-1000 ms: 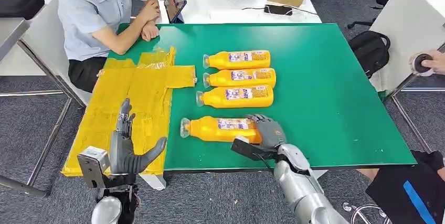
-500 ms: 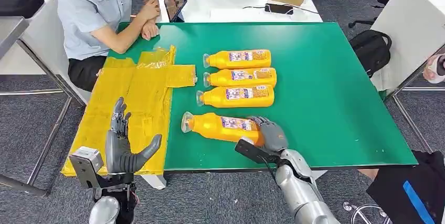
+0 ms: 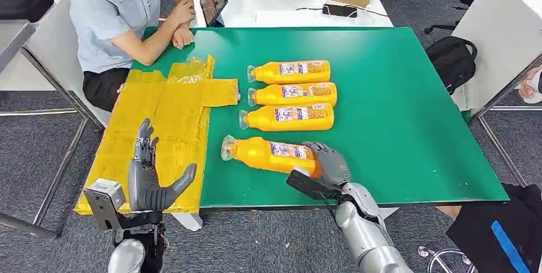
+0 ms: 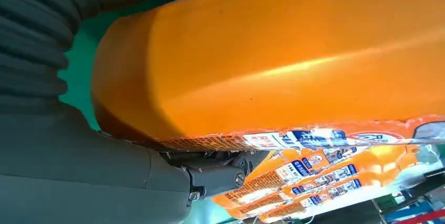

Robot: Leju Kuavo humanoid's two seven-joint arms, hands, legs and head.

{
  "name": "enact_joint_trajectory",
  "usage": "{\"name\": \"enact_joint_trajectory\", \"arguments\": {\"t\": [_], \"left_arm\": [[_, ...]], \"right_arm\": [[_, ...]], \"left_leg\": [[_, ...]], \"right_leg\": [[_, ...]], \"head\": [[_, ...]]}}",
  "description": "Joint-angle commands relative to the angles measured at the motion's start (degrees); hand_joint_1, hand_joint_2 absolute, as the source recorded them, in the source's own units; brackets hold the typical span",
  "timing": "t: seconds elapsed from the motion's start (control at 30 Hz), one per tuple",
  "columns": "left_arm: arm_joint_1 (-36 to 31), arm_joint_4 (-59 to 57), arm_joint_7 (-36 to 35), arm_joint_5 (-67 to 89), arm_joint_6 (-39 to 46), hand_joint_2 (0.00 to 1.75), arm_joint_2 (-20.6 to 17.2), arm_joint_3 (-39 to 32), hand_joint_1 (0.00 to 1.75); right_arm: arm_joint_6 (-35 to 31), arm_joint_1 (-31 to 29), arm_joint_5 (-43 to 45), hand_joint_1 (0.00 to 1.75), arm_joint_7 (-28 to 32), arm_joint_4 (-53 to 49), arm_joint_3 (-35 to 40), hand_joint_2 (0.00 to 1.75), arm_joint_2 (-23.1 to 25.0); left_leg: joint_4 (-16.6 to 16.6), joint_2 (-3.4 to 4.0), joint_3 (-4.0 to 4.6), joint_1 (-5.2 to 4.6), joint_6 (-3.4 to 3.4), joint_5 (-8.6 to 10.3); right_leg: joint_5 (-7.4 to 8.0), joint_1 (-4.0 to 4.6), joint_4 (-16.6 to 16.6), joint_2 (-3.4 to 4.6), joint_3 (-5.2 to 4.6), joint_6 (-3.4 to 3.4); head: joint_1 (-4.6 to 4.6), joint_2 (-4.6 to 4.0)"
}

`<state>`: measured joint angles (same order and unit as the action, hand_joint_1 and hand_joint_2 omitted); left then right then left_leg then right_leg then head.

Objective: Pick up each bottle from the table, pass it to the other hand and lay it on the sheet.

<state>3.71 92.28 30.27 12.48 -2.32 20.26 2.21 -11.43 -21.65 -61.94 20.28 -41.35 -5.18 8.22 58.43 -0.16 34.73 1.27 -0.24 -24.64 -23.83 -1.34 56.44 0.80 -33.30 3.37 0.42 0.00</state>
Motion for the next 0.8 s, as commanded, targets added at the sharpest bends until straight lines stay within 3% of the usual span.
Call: {"name": "enact_joint_trajectory", "arguments": {"t": [0.03, 0.27, 0.3, 0.33, 0.37, 0.4, 0.57, 0.7, 0.8], "left_arm": [[-2.22, -1.63, -0.28, -0.07, 0.01, 1.75, -0.26, -0.87, 0.00], [-2.22, -1.63, -0.28, -0.07, 0.01, 1.75, -0.26, -0.87, 0.00], [-1.80, -3.76, -7.04, -1.93, -7.19, 1.75, -3.47, 4.80, 0.00], [0.14, -4.42, -5.52, 0.84, -14.10, 1.75, -0.92, 5.96, 0.00], [0.90, -6.85, -2.99, 2.37, -10.86, 1.75, -0.31, 9.02, 0.00], [1.04, -7.64, -2.37, 2.38, -9.60, 1.75, -0.26, 10.10, 0.00], [0.54, -6.97, -2.60, 1.92, -9.61, 1.75, -0.89, 9.54, 0.00], [0.54, -6.79, -2.71, 1.82, -9.68, 1.75, -0.89, 9.39, 0.00], [0.53, -6.69, -2.86, 1.68, -9.83, 1.75, -1.01, 9.25, 0.00]], "right_arm": [[0.92, 1.27, 0.09, 1.75, -0.15, 1.70, -1.28, 1.75, -0.12], [0.92, 1.27, 0.09, 1.75, -0.15, 1.70, -1.28, 1.75, -0.12], [-1.00, 6.61, 7.29, 1.61, 7.05, -5.50, -2.49, 1.75, 5.35], [0.82, 11.07, 28.89, 1.61, 18.01, -27.10, -2.24, 1.75, 7.03], [5.52, 14.95, 25.46, 1.61, 9.51, -42.33, -0.81, 1.75, 9.95], [6.88, 16.10, 24.77, 1.66, 6.80, -46.33, -0.04, 1.75, 10.57], [6.32, 15.69, 25.13, 1.61, 8.12, -43.28, -0.77, 1.75, 9.83], [5.92, 15.46, 25.32, 1.66, 8.78, -42.34, -1.09, 1.75, 9.82], [5.84, 15.23, 25.27, 1.55, 9.10, -41.69, -1.16, 1.75, 9.67]], "left_leg": [[-0.07, -0.14, -0.02, 0.03, 0.07, 0.03], [-0.03, -0.09, -0.02, 0.01, 0.04, 0.01], [-0.06, -0.12, -0.02, 0.03, 0.06, 0.03], [-0.09, -0.15, -0.01, 0.02, 0.09, 0.05], [-0.07, -0.18, 0.01, 0.00, 0.04, 0.01], [0.00, -0.16, 0.14, -0.06, 0.03, 0.01], [-0.04, -0.23, 0.60, 0.03, 0.07, 0.02], [-0.02, -0.30, 0.58, -0.03, 0.12, 0.02], [-0.06, -0.27, 0.59, -0.04, 0.13, 0.00]], "right_leg": [[-0.01, 0.07, -0.08, -0.23, 0.10, -0.17], [-0.02, 0.03, -0.04, -0.14, 0.06, -0.09], [-0.01, 0.06, -0.07, -0.20, 0.08, -0.14], [0.01, 0.07, -0.11, -0.25, 0.09, -0.20], [-0.07, 0.04, -0.03, -0.26, 0.04, -0.16], [-0.09, -0.03, 0.08, -0.22, -0.14, -0.12], [-0.10, 0.06, 0.01, -0.28, -0.41, 0.00], [-0.19, -0.01, 0.02, -0.37, -0.38, 0.03], [-0.18, -0.01, -0.02, -0.35, -0.37, -0.01]], "head": [[0.00, 0.00], [0.00, 0.00], [0.00, 0.00], [0.00, 0.00], [0.00, 0.00], [0.00, 0.00], [-0.02, 0.00], [0.04, 0.00], [0.07, 0.00]]}}
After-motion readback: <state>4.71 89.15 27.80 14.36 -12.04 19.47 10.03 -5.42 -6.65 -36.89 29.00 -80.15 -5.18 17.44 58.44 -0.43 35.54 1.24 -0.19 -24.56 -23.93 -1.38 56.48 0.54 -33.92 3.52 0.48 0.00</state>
